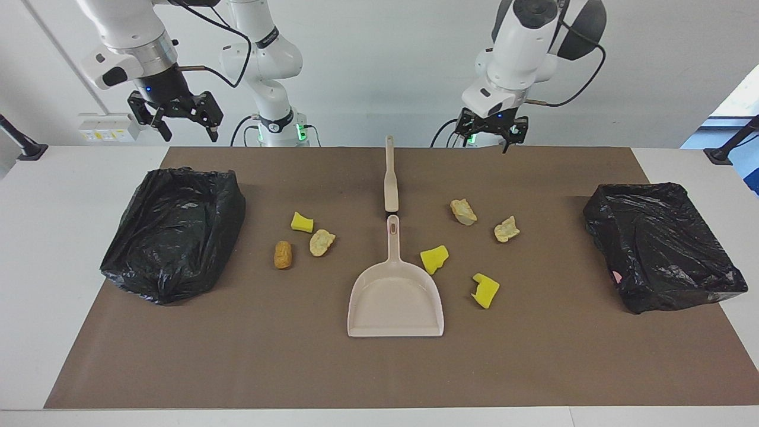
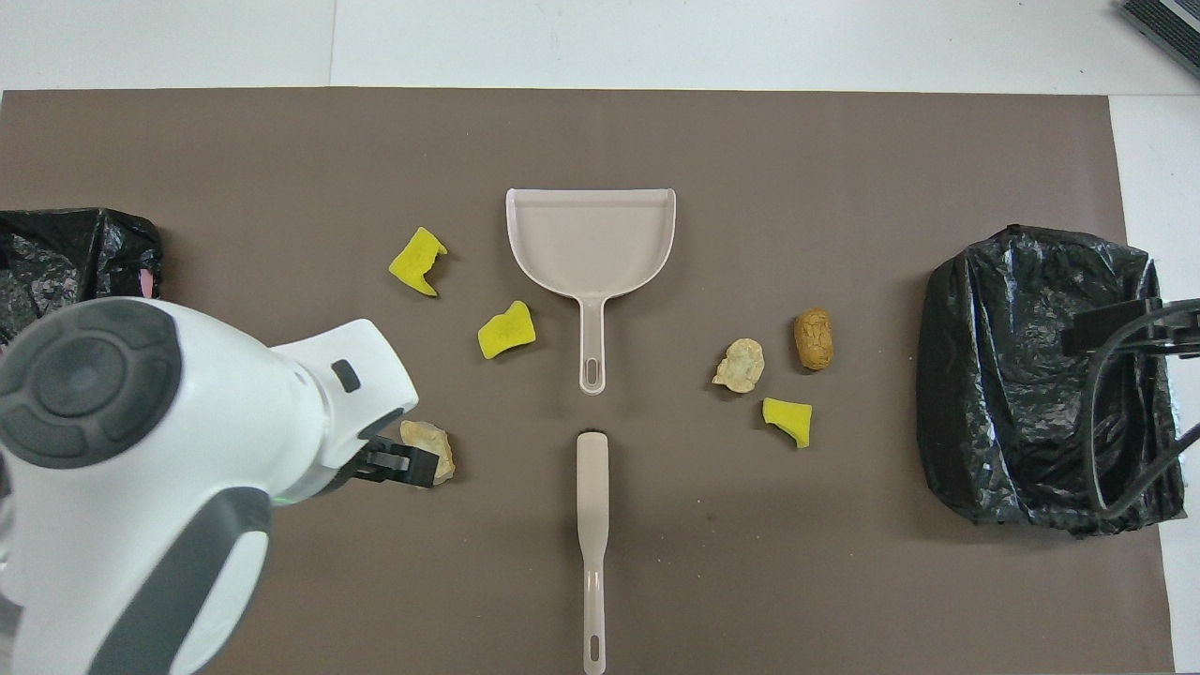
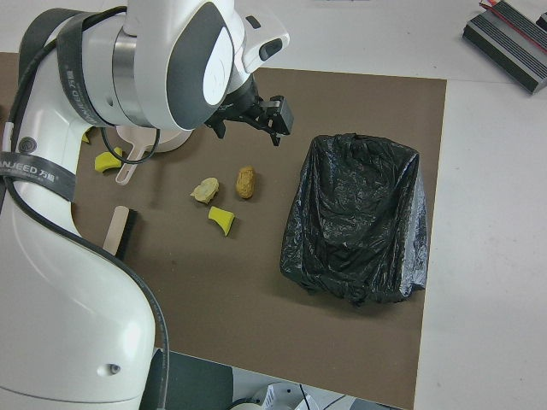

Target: Sweep and dump trash in bin

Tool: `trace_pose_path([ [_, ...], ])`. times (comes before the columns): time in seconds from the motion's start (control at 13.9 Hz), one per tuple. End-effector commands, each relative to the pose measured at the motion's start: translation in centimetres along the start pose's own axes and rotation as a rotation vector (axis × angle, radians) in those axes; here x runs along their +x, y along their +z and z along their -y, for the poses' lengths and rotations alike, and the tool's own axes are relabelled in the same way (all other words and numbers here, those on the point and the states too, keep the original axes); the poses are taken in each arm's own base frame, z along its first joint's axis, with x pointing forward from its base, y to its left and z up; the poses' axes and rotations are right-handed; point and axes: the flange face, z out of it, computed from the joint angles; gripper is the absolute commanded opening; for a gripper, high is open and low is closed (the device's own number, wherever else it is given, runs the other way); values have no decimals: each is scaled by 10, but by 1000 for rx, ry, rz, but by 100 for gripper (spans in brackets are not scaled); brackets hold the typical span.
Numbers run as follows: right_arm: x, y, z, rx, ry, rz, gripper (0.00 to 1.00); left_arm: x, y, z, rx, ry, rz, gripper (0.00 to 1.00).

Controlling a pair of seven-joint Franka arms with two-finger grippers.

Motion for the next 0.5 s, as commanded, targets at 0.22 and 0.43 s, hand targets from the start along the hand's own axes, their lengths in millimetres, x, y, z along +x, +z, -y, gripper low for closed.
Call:
trace_pose_path([
  [0.22,-1,6,15,20,-18,-3,100,-40,68,-73,-20,-84,16,100],
  [0.43,19,27,88,25,-133,-61,100,-56,111,-108,-38,-120,48,100],
])
